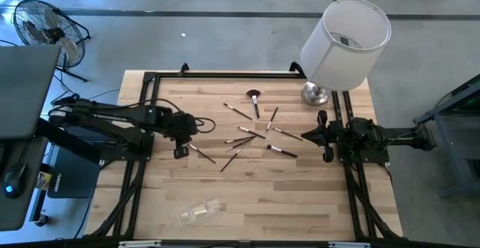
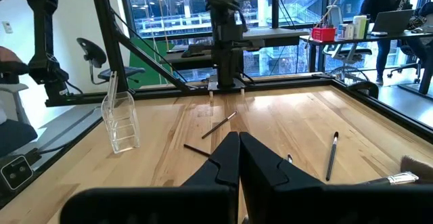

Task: Pick & Place Makeup Supplies
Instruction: Put the silver makeup brush into the transparent organizer

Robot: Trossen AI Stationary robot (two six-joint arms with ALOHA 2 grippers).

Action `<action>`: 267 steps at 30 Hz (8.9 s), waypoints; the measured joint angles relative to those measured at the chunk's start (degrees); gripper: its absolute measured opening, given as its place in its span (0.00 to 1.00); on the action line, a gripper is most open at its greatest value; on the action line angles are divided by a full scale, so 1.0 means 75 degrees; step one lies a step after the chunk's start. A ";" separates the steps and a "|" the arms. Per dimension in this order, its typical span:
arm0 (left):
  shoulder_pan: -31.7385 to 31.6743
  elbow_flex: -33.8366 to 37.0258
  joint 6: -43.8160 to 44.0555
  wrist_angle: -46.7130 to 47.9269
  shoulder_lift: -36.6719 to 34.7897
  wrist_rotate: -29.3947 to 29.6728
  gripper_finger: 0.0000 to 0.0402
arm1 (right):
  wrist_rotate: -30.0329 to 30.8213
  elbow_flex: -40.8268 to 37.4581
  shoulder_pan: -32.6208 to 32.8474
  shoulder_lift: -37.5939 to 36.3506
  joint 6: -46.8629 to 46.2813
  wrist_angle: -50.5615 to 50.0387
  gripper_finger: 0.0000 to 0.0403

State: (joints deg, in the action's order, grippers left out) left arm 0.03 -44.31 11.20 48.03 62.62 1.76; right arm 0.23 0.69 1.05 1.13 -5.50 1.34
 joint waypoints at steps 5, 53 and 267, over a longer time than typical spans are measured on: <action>0.0003 0.0000 0.0101 0.0065 0.0321 -0.0387 0.00 | -0.0001 0.0000 0.0001 0.0000 0.0000 0.0000 0.00; 0.0003 0.0000 -0.1145 -0.0727 0.1806 0.0125 0.00 | 0.3185 0.4761 0.2386 0.7824 -0.3155 -0.3631 0.00; 0.0744 -0.3060 0.0749 -0.3128 0.6138 0.1452 0.09 | 0.0005 0.6486 -0.0289 1.3652 0.2020 -0.1139 0.02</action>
State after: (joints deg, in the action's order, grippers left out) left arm 5.61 -67.26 16.82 24.57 108.65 12.65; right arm 0.27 49.34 -1.13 103.51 9.65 -7.20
